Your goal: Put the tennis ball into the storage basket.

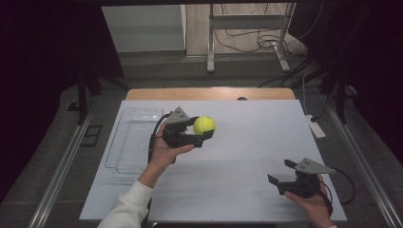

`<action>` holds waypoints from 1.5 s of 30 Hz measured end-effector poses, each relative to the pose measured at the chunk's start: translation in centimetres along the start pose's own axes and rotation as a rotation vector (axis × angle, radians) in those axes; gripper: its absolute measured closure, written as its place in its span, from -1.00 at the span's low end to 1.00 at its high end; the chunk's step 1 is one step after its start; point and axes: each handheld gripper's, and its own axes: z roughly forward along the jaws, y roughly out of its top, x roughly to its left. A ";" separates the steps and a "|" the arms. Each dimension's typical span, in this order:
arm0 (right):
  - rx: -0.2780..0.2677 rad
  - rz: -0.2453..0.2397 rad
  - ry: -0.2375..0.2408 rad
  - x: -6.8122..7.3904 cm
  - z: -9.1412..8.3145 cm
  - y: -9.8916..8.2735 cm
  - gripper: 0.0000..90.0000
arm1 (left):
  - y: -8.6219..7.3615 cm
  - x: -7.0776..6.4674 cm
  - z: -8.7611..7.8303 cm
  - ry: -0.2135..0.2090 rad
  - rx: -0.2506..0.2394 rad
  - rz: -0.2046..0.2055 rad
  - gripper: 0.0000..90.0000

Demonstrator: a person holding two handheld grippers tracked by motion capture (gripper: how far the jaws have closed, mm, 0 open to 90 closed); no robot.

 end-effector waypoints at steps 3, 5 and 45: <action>0.000 0.000 0.000 0.0 0.0 0.0 -0.77 | 0.1 0.2 -0.3 0.002 -0.007 -0.002 -0.40; 0.000 0.000 0.000 0.0 0.0 0.0 -0.77 | 0.1 0.2 -0.4 0.002 -0.015 -0.003 -0.40; -0.001 0.001 -0.004 0.0 0.0 0.0 -0.77 | 0.6 1.9 -3.1 0.091 -0.094 -0.044 -0.40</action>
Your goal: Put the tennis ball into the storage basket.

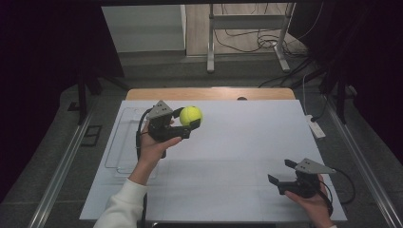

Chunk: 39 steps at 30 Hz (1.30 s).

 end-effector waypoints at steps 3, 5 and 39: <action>0.000 0.000 -0.001 0.0 0.0 0.0 -0.77 | 0.0 0.2 -0.1 0.012 0.000 -0.003 -0.40; -0.001 0.000 -0.002 0.0 0.0 0.0 -0.78 | 0.0 0.3 -0.2 0.015 -0.002 -0.004 -0.40; 0.000 0.000 -0.002 0.0 0.0 0.0 -0.77 | 0.0 3.3 -2.2 0.132 -0.038 -0.051 -0.40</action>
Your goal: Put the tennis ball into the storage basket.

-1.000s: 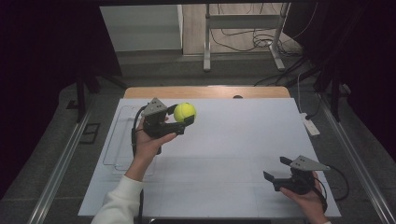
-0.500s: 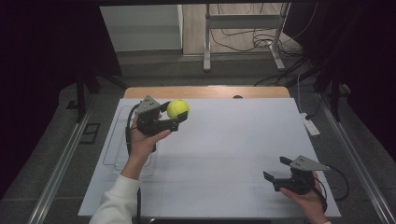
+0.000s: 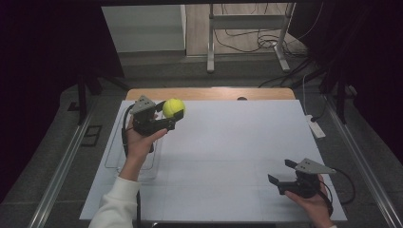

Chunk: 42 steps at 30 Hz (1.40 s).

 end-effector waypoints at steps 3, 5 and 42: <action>0.001 0.000 0.000 0.0 0.0 0.0 -0.77 | 0.0 0.3 -0.1 0.013 -0.001 -0.001 -0.40; 0.002 0.000 0.000 0.0 0.0 0.0 -0.78 | -0.1 0.4 -0.2 0.018 -0.002 -0.003 -0.40; -0.003 0.003 -0.003 0.0 -0.1 0.0 -0.77 | -0.2 3.5 -1.9 0.134 -0.021 -0.023 -0.40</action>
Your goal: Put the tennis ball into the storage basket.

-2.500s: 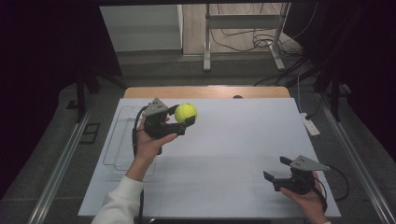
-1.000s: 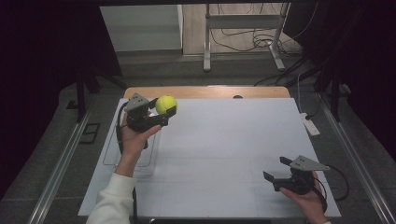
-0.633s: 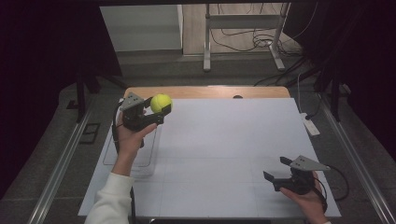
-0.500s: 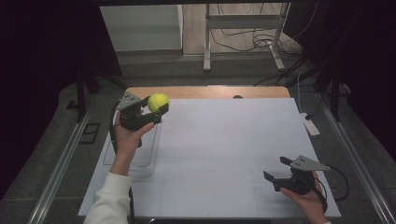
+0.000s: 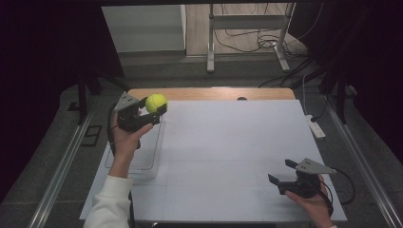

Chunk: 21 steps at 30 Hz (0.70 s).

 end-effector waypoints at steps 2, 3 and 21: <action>0.001 0.000 -0.001 0.0 0.0 0.0 -0.77 | 0.0 0.1 0.0 0.004 0.001 -0.002 -0.40; 0.002 -0.001 -0.003 0.0 0.0 0.0 -0.77 | 0.0 0.2 0.0 0.007 0.001 -0.003 -0.40; 0.004 -0.002 -0.001 0.0 0.1 0.0 -0.77 | -0.4 2.1 -0.3 0.070 0.003 -0.022 -0.40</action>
